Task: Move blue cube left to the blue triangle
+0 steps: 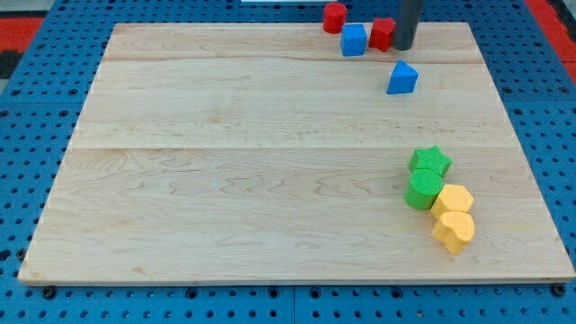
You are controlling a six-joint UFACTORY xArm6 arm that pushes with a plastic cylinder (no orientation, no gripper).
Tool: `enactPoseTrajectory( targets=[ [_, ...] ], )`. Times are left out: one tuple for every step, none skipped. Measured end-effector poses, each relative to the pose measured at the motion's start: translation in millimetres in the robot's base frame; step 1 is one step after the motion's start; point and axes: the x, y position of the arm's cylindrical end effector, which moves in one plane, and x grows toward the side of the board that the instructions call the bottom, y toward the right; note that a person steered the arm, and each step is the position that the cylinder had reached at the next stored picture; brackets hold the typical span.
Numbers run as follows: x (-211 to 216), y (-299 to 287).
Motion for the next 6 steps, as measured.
enactPoseTrajectory(
  targets=[
    [-26, 3],
    [-44, -50],
    [-59, -53],
    [-38, -106],
    [-14, -125],
    [24, -148]
  ],
)
